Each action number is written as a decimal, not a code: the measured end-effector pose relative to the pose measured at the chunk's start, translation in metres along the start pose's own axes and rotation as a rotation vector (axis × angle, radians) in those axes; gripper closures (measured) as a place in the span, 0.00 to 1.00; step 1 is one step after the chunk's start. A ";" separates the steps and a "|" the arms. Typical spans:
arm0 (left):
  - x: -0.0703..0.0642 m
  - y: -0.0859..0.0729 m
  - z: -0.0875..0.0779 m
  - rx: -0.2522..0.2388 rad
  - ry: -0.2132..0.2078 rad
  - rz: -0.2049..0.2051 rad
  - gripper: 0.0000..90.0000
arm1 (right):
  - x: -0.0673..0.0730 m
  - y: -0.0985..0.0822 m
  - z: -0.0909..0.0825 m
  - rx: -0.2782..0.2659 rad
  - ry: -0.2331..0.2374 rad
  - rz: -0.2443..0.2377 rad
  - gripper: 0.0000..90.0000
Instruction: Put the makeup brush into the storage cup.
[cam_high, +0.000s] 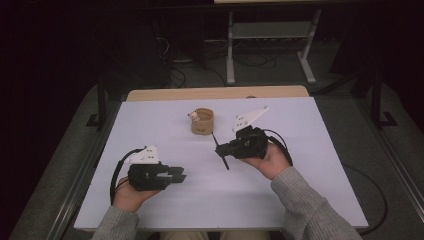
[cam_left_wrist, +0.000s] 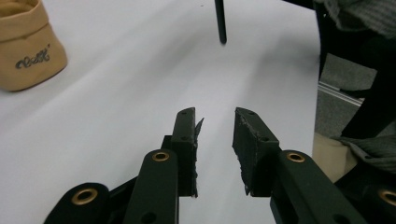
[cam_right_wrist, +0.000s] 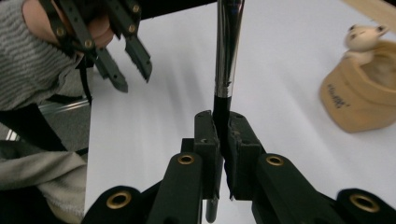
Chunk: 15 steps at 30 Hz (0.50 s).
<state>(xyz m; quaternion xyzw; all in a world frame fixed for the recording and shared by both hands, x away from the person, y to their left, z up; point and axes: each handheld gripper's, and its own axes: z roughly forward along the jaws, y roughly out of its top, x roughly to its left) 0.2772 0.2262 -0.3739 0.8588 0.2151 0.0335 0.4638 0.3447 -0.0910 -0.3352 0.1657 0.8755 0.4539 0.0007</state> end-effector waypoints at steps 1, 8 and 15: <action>0.000 -0.001 0.000 0.004 0.004 -0.002 0.76 | -0.001 0.001 -0.002 -0.004 -0.004 0.001 0.93; 0.002 -0.006 0.000 0.013 0.035 -0.004 0.71 | -0.010 0.008 -0.013 -0.014 -0.029 0.014 0.93; 0.002 -0.010 0.002 0.013 0.039 -0.010 0.66 | -0.021 0.016 -0.016 -0.041 -0.035 0.022 0.93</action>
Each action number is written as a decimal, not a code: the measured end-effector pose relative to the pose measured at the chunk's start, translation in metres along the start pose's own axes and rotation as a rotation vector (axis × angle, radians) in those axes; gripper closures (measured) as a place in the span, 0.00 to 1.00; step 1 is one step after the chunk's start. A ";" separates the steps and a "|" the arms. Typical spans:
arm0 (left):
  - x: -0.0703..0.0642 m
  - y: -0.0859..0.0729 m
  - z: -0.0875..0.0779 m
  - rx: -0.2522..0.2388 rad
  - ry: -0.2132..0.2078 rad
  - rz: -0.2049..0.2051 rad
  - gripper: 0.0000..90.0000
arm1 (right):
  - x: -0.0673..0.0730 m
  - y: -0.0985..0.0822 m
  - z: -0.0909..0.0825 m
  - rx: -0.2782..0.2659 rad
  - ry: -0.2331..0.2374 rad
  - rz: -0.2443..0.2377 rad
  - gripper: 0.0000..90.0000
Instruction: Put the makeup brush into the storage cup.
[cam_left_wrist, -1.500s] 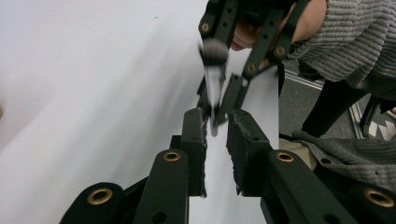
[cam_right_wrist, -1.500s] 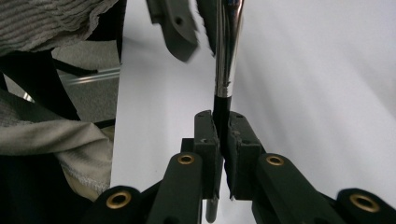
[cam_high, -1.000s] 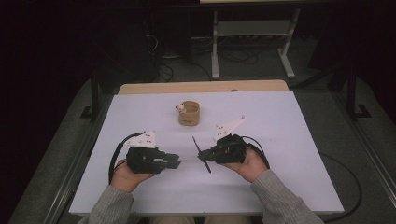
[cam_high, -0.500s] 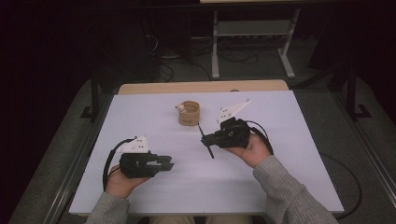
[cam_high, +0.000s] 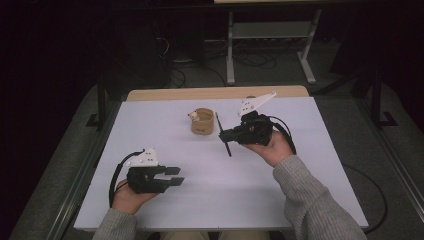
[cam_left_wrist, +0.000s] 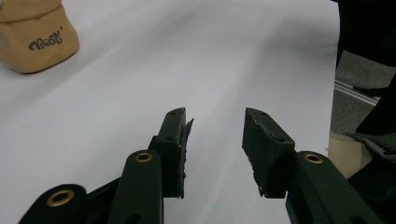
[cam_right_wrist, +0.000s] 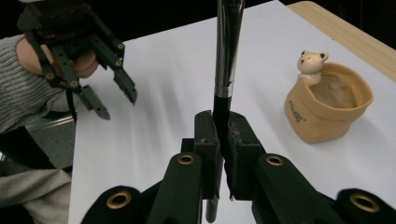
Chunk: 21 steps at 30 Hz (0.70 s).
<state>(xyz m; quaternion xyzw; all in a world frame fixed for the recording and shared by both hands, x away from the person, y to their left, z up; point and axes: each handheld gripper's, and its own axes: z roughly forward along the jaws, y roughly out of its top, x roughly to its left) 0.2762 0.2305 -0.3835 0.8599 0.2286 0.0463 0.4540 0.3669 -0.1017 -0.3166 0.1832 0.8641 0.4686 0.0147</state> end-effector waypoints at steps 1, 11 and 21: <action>0.000 0.000 0.000 0.001 0.003 -0.002 0.65 | -0.002 0.001 0.000 0.000 -0.003 0.006 0.93; 0.003 -0.005 0.001 0.000 0.010 -0.020 0.60 | -0.017 0.015 -0.003 -0.012 -0.021 0.011 0.93; 0.006 -0.009 -0.001 -0.005 0.018 -0.027 0.58 | -0.030 0.034 -0.003 -0.024 -0.041 0.011 0.93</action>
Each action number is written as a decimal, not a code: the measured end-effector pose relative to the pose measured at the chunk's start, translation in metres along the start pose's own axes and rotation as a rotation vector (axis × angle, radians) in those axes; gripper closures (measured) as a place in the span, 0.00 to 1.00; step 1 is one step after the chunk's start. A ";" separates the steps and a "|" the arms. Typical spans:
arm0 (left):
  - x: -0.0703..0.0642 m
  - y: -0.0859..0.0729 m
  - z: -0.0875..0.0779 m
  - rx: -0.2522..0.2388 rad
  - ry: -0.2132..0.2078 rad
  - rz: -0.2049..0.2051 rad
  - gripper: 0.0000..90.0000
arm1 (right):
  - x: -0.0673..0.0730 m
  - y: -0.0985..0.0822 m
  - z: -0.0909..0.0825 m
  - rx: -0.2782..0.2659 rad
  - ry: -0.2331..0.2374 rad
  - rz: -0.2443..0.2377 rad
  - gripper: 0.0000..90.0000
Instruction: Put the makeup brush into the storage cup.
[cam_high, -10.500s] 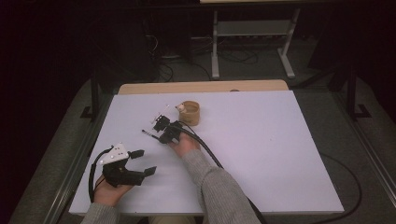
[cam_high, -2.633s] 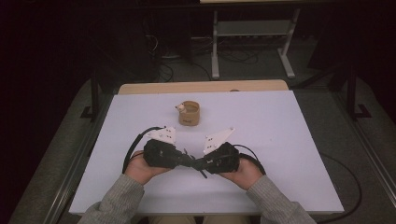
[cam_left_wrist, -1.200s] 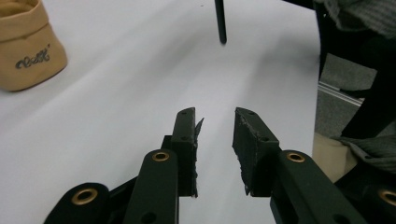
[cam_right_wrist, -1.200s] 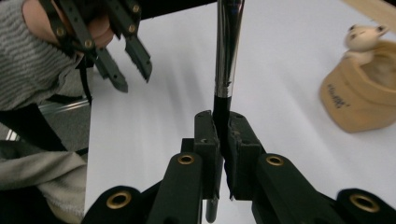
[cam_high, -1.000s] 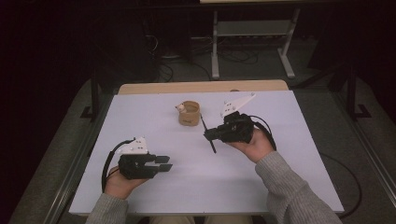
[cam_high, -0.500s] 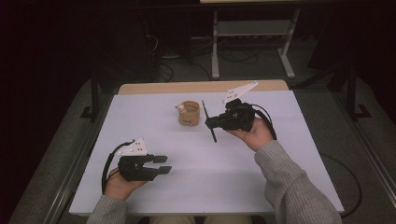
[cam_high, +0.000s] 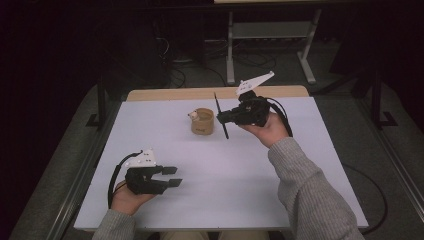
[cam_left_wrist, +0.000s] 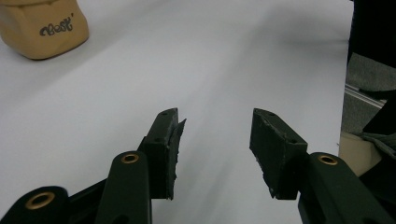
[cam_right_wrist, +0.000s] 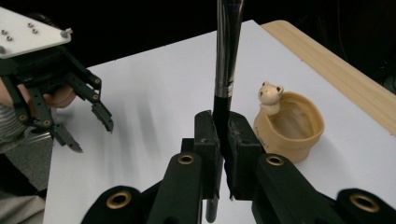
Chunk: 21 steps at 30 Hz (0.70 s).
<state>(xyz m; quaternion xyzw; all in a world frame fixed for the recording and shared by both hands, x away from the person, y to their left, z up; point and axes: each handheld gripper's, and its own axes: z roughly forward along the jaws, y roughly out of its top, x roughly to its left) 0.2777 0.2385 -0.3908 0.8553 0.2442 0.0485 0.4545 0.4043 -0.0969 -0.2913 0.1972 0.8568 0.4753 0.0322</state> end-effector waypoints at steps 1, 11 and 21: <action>0.000 0.000 0.000 -0.005 0.000 -0.001 0.57 | -0.001 0.002 0.000 -0.002 -0.002 0.003 0.93; -0.001 0.002 -0.007 -0.037 0.010 0.012 0.56 | -0.013 0.024 0.004 -0.003 -0.020 0.002 0.93; -0.002 0.002 -0.006 -0.025 0.009 0.017 0.53 | -0.022 0.048 0.015 -0.031 -0.023 0.006 0.93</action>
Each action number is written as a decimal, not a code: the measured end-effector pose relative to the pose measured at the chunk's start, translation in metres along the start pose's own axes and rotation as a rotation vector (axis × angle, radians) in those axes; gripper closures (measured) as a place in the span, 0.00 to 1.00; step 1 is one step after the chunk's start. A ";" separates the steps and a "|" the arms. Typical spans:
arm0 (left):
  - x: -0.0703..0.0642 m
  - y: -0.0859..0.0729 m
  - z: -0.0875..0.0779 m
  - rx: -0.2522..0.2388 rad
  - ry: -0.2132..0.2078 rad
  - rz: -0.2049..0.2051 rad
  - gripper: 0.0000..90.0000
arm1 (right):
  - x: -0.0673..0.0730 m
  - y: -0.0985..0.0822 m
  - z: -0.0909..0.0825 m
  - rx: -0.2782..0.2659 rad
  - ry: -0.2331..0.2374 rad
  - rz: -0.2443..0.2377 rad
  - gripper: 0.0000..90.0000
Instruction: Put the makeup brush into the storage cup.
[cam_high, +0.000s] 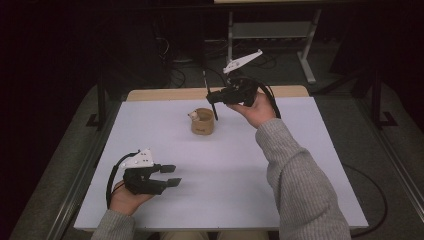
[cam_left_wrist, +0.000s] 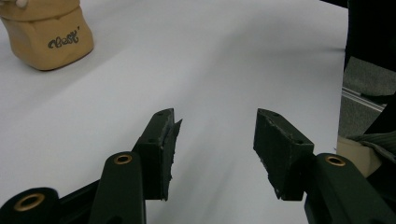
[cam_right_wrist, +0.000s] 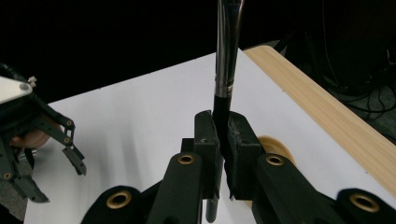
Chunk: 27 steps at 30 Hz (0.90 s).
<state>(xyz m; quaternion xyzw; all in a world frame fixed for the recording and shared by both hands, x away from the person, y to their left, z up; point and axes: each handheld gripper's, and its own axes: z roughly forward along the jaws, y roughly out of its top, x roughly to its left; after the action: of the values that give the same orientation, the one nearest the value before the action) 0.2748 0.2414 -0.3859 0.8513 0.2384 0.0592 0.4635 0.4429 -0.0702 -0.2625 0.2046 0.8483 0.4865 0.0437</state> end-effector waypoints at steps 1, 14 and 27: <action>0.000 0.000 0.000 -0.002 -0.001 -0.001 0.53 | -0.001 0.002 0.002 0.000 -0.002 0.002 0.93; 0.004 -0.003 -0.003 -0.009 0.010 -0.019 0.50 | -0.018 0.024 0.014 -0.016 -0.040 0.019 0.93; 0.004 -0.003 -0.007 -0.024 0.017 -0.033 0.47 | -0.044 0.024 0.043 -0.006 -0.102 0.081 0.93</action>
<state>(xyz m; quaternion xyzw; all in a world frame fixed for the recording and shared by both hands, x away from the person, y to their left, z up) 0.2753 0.2503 -0.3843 0.8411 0.2558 0.0614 0.4725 0.5019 -0.0420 -0.2703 0.2629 0.8345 0.4795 0.0678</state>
